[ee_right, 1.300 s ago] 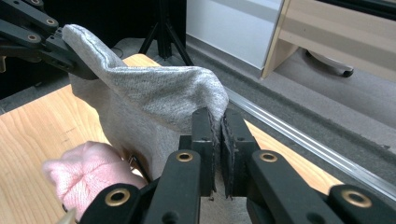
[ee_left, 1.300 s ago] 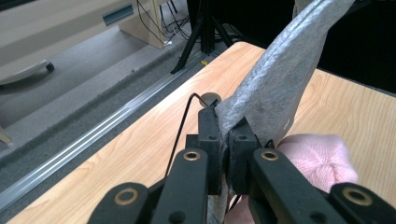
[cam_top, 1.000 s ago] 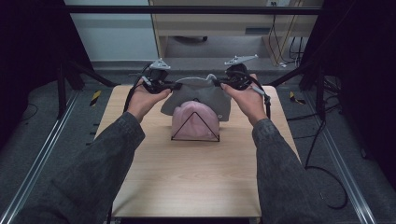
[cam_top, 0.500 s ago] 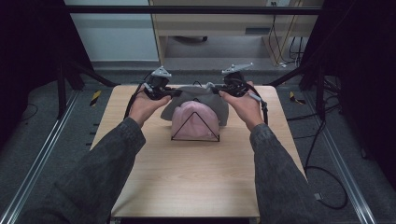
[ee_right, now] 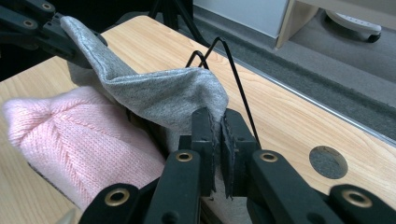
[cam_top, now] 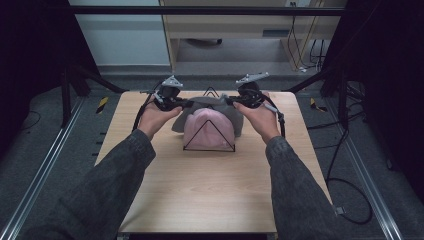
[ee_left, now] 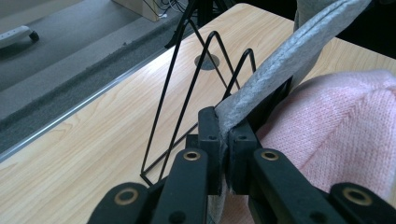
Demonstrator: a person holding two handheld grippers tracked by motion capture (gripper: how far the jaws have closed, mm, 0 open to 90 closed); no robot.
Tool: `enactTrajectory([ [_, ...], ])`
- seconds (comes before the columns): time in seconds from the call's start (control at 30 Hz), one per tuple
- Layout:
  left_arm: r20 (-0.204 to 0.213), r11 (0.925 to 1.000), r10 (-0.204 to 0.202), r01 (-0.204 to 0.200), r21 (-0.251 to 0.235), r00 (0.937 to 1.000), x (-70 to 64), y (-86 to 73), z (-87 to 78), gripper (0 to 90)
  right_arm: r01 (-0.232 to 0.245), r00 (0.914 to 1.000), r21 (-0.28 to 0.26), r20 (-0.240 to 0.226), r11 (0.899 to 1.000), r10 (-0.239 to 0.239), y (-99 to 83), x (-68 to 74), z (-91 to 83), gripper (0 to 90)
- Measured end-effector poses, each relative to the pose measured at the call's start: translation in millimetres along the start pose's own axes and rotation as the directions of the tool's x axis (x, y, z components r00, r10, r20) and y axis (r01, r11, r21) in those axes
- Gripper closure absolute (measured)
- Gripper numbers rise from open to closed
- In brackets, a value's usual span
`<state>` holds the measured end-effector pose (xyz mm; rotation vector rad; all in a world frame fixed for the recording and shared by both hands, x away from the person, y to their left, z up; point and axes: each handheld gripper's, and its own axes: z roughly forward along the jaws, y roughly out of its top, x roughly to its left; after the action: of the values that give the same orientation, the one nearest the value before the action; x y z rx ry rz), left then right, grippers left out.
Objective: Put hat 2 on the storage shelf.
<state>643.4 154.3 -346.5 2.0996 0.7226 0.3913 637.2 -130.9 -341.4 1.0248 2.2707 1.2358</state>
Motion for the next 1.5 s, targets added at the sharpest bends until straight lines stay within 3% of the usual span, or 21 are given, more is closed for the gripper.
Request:
enactTrajectory([
  [0.37, 0.001, 0.9997, -0.016, 0.016, 0.017, 0.9999, 1.7, -11.7, 4.9, 86.6, 0.001, 1.0000, 0.021, -0.006, 1.000, -0.001, -5.0, 3.9, 6.0, 84.9],
  [1.5, -0.009, 0.9981, -0.048, 0.048, 0.038, 0.9988, 1.7, -25.0, 13.2, 81.3, -0.001, 1.0000, 0.052, 0.005, 0.999, 0.001, -11.3, 8.5, 11.6, 82.9],
])
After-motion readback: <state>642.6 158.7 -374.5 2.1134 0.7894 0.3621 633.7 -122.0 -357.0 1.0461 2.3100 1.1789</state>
